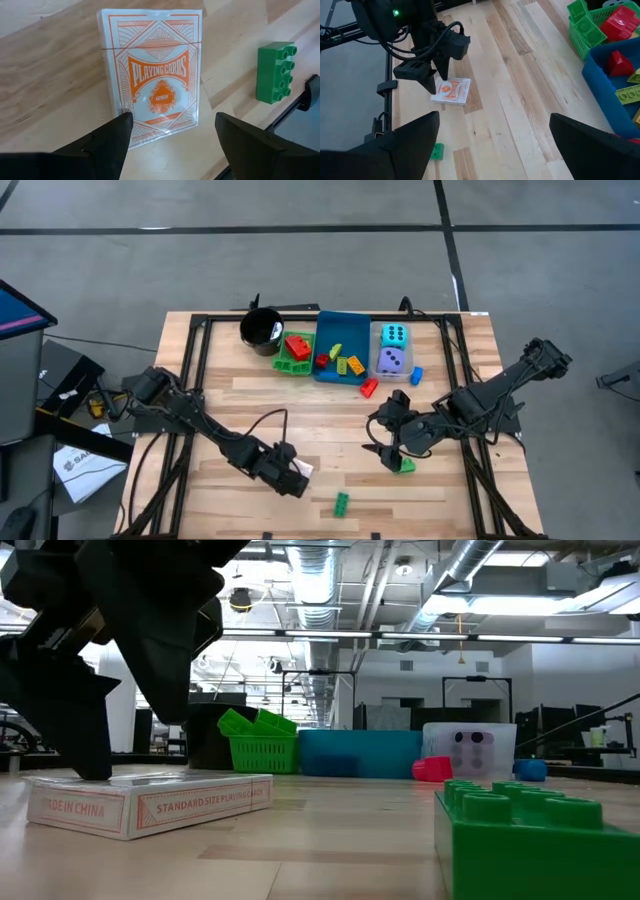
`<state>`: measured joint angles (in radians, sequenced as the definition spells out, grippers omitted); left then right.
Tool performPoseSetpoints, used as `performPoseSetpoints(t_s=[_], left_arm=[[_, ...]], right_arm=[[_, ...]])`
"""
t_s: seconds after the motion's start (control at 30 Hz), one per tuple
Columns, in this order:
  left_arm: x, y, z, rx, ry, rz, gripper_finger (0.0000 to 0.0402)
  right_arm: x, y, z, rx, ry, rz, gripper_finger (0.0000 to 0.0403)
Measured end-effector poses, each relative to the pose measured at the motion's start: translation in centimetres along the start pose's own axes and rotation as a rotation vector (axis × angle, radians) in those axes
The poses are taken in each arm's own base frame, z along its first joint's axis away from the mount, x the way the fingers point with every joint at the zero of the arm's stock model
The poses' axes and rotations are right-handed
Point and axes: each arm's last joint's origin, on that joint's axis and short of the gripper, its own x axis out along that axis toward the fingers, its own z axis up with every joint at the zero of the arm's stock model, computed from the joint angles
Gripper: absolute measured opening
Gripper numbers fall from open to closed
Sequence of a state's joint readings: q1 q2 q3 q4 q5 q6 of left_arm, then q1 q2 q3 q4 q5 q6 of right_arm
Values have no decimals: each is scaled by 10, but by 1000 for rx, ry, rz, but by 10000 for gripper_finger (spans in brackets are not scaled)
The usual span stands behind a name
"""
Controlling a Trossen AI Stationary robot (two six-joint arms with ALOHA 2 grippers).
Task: Pick & Place Toys
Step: Put the orange deck of cards into the black bucket
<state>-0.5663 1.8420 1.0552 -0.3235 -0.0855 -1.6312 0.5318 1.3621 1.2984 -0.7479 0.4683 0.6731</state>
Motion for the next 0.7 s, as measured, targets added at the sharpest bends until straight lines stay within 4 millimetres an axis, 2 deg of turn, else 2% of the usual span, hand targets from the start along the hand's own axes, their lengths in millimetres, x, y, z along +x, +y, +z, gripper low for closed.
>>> performPoseSetpoints(t_s=[0.27,0.5,0.7], left_arm=[[4,8,0,4,-18,12,261],[4,9,-2,18,-63,13,232],[4,10,-6,27,-70,17,217]], right_arm=[[1,-1,1,-10,-2,2,372],[0,5,6,-14,-42,71,372],[19,7,1,-57,-142,142,372]])
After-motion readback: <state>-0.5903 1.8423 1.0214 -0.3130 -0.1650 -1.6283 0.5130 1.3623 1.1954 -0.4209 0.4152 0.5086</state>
